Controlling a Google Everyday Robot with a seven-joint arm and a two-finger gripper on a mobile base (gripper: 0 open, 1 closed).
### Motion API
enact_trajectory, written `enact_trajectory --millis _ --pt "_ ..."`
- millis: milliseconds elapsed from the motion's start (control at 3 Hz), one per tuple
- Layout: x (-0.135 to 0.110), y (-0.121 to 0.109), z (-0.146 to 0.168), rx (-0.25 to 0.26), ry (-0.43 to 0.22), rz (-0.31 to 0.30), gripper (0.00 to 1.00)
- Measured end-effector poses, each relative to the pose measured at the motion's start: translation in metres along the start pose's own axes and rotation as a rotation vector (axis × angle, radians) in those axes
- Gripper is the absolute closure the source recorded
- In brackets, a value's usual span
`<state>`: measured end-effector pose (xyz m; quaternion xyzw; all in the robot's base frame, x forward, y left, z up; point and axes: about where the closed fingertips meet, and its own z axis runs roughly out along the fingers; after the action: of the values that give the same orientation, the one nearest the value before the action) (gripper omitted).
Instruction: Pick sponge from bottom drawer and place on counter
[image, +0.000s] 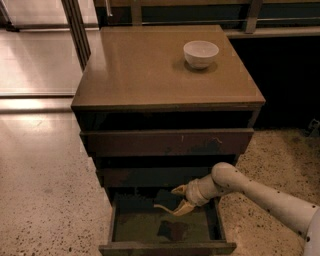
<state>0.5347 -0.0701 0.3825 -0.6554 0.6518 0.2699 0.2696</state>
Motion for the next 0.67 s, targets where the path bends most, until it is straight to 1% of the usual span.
enact_trajectory --millis 333,667 --pt "-0.026 0.008 -0.021 0.01 -0.008 -0.034 1.0" --pt "-0.082 0.023 -0.065 0.045 0.003 -0.079 1.0"
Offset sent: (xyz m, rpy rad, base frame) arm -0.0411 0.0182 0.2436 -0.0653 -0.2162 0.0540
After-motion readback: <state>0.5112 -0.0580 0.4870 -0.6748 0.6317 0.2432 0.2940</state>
